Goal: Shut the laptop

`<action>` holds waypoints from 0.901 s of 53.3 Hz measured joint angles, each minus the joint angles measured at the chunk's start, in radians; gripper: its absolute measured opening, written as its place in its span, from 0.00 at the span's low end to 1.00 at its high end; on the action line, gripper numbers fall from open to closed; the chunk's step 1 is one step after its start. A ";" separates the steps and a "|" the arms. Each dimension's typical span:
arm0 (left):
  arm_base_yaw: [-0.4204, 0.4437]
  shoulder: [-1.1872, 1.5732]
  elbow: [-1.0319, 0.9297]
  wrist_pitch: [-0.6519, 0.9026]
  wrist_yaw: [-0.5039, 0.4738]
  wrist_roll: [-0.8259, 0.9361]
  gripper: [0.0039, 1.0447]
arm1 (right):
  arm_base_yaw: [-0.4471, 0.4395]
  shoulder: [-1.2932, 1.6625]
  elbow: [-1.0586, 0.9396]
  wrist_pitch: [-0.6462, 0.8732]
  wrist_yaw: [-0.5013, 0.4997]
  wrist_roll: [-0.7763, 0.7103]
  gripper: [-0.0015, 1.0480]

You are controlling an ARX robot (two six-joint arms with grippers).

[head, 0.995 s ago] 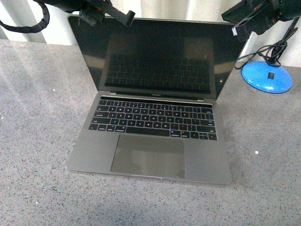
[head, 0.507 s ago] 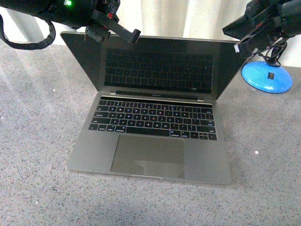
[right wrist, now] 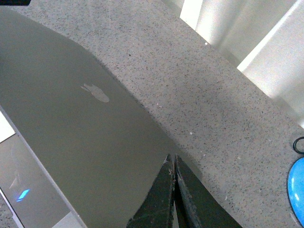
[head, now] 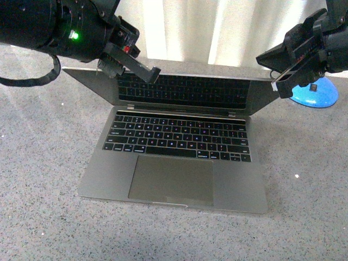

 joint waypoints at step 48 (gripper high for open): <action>-0.026 -0.011 -0.137 0.025 0.066 -0.005 0.03 | 0.051 -0.032 -0.228 0.130 -0.001 0.125 0.01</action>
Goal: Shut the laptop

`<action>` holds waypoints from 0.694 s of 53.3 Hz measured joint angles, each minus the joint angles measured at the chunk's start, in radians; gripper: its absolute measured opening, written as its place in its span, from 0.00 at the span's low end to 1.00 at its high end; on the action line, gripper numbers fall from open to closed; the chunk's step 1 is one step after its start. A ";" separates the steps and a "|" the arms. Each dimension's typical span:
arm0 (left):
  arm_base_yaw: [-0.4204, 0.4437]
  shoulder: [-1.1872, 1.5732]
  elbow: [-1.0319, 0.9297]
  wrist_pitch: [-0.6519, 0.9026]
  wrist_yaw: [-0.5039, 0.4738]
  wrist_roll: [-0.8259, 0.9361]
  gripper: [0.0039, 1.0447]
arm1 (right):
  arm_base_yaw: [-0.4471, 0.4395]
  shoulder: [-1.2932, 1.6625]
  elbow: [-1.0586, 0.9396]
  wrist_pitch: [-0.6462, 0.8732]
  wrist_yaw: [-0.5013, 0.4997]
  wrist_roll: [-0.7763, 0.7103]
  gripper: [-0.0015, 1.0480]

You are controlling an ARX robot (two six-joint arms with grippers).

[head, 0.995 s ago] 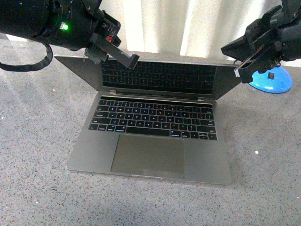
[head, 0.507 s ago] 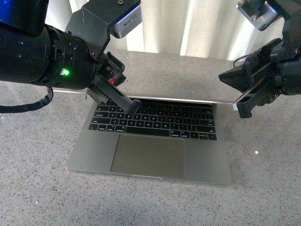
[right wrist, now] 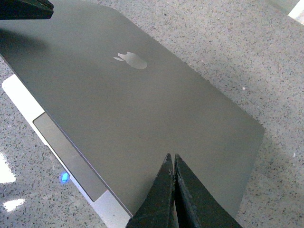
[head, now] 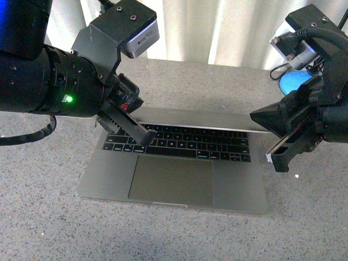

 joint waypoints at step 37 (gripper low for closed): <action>-0.015 0.044 -0.053 0.048 0.064 -0.027 0.03 | -0.004 0.070 -0.073 0.089 -0.022 0.044 0.01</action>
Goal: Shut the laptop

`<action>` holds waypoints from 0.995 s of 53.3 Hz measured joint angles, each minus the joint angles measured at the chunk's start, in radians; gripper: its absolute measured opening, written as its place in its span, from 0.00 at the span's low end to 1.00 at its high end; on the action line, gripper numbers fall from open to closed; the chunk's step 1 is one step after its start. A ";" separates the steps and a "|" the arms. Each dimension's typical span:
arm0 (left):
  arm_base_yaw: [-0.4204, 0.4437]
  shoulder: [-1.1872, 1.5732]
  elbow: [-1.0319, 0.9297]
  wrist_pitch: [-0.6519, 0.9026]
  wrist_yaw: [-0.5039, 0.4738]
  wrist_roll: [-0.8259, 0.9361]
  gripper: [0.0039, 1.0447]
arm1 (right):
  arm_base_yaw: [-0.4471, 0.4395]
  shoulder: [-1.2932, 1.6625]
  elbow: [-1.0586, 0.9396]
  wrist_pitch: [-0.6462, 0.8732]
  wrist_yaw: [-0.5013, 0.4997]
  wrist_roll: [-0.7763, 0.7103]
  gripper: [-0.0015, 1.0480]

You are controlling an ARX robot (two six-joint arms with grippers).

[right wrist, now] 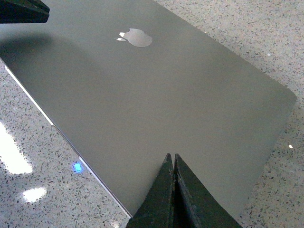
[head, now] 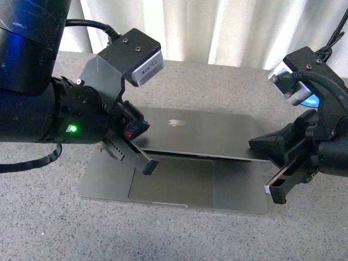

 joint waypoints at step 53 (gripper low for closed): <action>-0.010 0.097 -0.047 0.100 0.033 -0.068 0.03 | -0.023 0.090 -0.031 0.051 -0.022 0.000 0.01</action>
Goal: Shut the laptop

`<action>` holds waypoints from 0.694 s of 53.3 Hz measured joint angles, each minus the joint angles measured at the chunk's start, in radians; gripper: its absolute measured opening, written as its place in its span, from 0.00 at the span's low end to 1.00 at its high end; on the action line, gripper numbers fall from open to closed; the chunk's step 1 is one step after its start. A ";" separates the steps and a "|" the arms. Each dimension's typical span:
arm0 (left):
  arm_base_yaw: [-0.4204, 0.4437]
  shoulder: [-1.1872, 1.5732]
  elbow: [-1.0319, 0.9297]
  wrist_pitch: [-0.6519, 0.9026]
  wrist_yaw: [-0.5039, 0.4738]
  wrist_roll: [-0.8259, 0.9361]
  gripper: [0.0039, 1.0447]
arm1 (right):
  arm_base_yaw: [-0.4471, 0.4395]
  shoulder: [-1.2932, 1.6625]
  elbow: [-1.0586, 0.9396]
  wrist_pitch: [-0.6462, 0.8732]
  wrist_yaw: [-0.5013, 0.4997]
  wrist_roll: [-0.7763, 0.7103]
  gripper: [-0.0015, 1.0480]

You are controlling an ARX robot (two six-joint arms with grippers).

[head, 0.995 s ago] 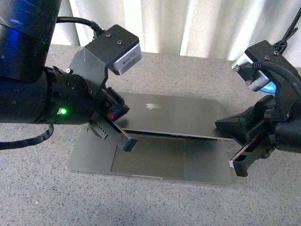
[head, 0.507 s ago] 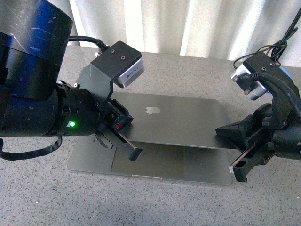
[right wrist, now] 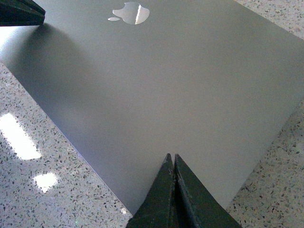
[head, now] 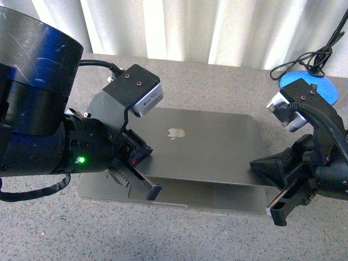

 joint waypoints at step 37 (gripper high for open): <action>0.013 0.075 0.014 0.029 0.021 -0.022 0.03 | -0.009 0.077 0.011 0.015 -0.011 0.002 0.01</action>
